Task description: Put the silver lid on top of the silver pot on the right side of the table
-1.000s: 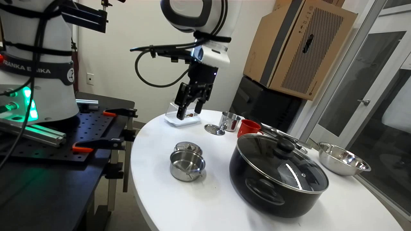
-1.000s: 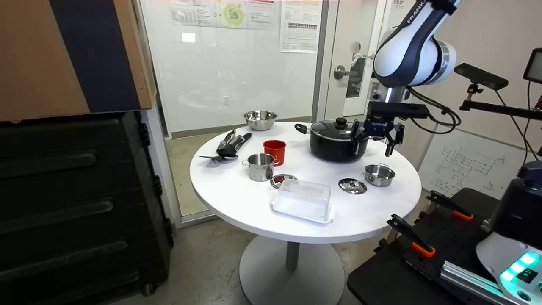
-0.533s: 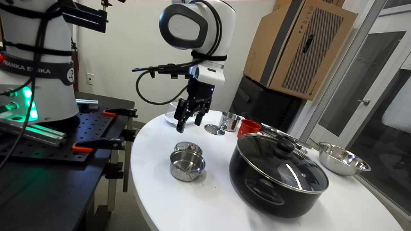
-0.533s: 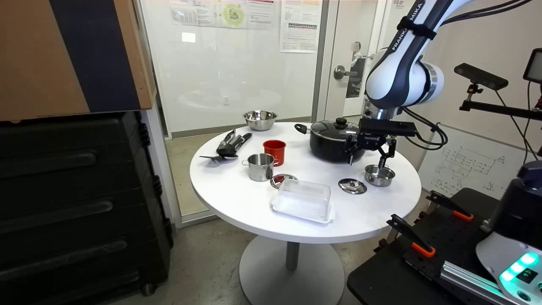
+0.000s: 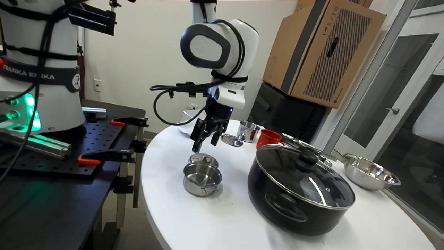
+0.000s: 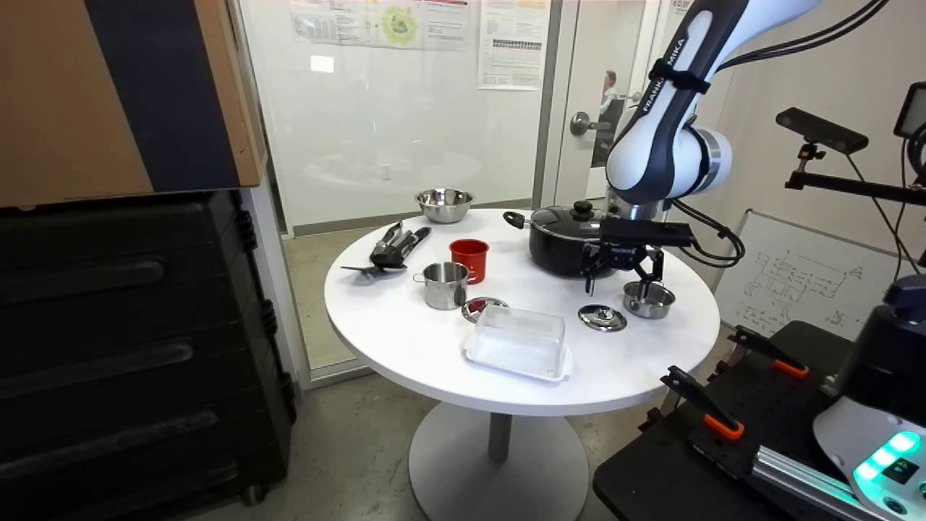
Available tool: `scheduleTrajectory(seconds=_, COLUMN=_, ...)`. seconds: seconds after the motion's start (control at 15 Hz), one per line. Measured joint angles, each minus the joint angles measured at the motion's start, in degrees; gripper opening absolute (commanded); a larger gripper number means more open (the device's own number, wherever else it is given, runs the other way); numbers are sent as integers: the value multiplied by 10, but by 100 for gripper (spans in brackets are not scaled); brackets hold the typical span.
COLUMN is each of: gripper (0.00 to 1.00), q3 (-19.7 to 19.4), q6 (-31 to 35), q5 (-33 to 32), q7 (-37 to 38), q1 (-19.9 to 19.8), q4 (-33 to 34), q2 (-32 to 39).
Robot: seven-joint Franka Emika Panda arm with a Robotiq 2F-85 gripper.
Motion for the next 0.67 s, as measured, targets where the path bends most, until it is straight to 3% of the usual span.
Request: scheduleTrajectory(seconds=0.67, gripper=100, q3=-3, q6=6, q5=10, q7=-4, q1=10, q4=2, q2=17)
